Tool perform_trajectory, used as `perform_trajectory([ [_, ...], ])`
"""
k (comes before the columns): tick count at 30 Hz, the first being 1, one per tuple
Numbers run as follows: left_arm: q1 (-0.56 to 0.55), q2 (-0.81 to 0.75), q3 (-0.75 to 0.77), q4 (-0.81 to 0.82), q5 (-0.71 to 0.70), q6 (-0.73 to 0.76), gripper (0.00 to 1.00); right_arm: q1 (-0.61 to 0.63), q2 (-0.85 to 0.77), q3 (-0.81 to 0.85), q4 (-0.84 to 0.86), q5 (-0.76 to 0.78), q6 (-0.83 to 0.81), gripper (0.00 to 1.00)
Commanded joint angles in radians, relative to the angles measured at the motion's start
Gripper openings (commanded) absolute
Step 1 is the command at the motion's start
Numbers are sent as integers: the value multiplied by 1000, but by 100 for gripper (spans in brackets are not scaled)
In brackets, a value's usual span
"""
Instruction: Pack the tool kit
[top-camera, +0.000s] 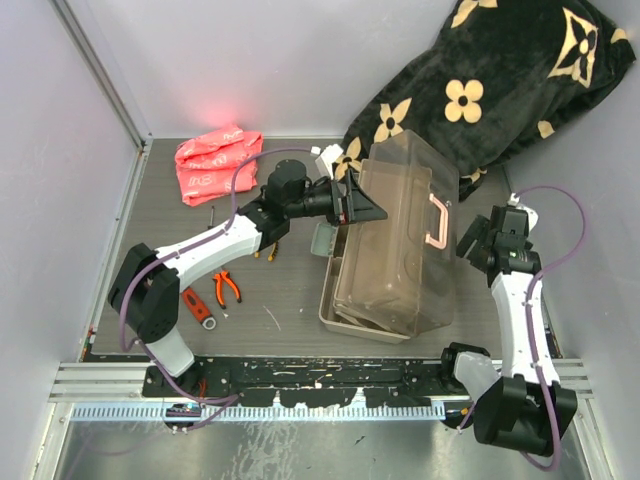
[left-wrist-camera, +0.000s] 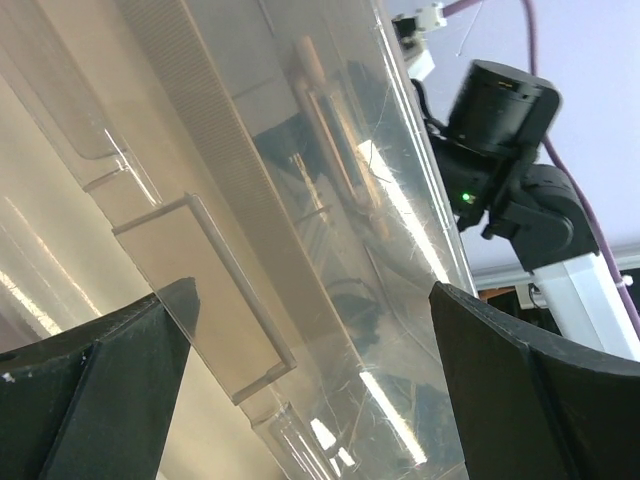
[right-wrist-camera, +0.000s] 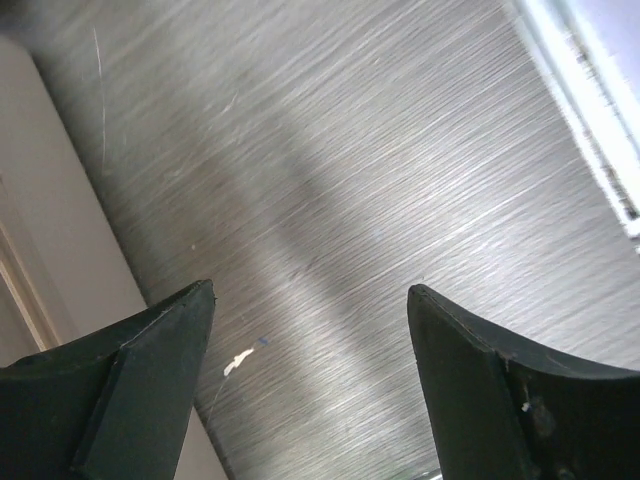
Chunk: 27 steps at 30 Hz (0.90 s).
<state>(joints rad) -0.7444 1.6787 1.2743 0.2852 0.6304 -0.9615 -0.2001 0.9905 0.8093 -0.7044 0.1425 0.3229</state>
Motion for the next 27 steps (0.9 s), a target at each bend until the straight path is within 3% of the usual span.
perform_trajectory([
  [1,-37,-15,97,63,63,-2,100,20,-102,126,53,1,28,84],
  [17,-44,67,254,46,44,-13,100,20,-232,322,-57,-167,-65,85],
  [27,-78,134,358,39,28,-17,99,22,-292,408,-108,-369,-93,85],
])
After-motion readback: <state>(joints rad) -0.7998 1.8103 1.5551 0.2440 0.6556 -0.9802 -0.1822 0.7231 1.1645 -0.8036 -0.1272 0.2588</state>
